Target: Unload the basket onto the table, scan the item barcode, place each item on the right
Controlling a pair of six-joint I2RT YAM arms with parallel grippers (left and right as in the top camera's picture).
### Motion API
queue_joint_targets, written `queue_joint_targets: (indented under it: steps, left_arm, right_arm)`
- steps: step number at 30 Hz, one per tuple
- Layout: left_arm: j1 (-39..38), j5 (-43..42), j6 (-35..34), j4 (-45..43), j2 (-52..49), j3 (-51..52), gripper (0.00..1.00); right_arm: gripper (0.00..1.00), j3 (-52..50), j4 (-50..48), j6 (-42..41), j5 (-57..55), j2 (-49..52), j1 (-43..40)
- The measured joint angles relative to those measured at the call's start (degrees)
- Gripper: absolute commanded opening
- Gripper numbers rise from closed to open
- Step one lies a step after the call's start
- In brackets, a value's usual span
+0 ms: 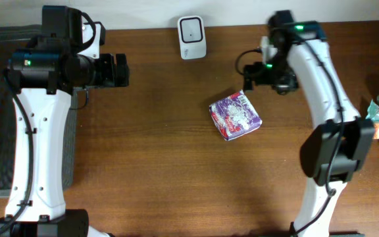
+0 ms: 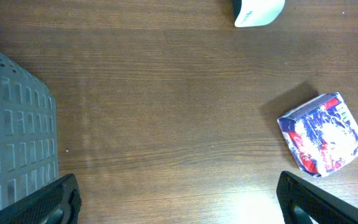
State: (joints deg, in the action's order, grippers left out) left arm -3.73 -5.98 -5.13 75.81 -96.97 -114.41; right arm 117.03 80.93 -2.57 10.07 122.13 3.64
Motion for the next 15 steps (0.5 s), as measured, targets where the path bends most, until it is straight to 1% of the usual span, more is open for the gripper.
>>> queue_joint_targets:
  steps: [2, 3, 4, 5, 7, 8, 10, 11, 12, 13, 14, 15]
  left_arm:
    - [0.0, 0.0, 0.0, 0.0, 0.0, 0.0, 0.99]
    - [0.0, 0.0, 0.0, 0.0, 0.0, 0.0, 0.99]
    - [0.0, 0.0, 0.0, 0.0, 0.0, 0.0, 0.99]
    - [0.0, 0.0, 0.0, 0.0, 0.0, 0.0, 0.99]
    - [0.0, 0.0, 0.0, 0.0, 0.0, 0.0, 0.99]
    - [0.0, 0.0, 0.0, 0.0, 0.0, 0.0, 0.99]
    - [0.0, 0.0, 0.0, 0.0, 0.0, 0.0, 0.99]
    - [0.0, 0.0, 0.0, 0.0, 0.0, 0.0, 0.99]
    - [0.0, 0.0, 0.0, 0.0, 0.0, 0.0, 0.99]
    - [0.0, 0.0, 0.0, 0.0, 0.0, 0.0, 0.99]
    - [0.0, 0.0, 0.0, 0.0, 0.0, 0.0, 0.99]
    - [0.0, 0.0, 0.0, 0.0, 0.0, 0.0, 0.99]
  right_arm:
    - [0.99, -3.9, -0.2, 6.2, 6.1, 0.3, -3.9]
    - [0.99, -8.1, -0.5, 10.3, 10.4, 0.6, -6.1]
    - [1.00, -11.7, -2.8, 12.9, 13.2, 1.0, -7.5]
    - [0.98, -15.1, -4.9, 14.5, 15.1, 1.1, -8.2]
    - [0.86, -22.6, -11.1, 16.6, 18.5, 1.6, -9.0]
    - [0.74, -26.2, -13.8, 17.5, 20.5, 1.9, -9.0]
    - [0.58, -30.0, -17.7, 18.1, 25.1, 1.9, -9.0]
    - [0.54, -32.6, -20.9, 18.1, 30.2, 1.7, -8.8]
    - [0.47, -33.7, -22.0, 18.1, 32.7, 1.7, -8.6]
    - [0.43, -34.4, -22.9, 18.4, 35.5, 1.7, -8.2]
    - [0.39, -35.1, -23.6, 18.5, 38.8, 1.9, -6.9]
    - [0.38, -35.2, -23.9, 18.4, 40.5, 1.9, -5.9]
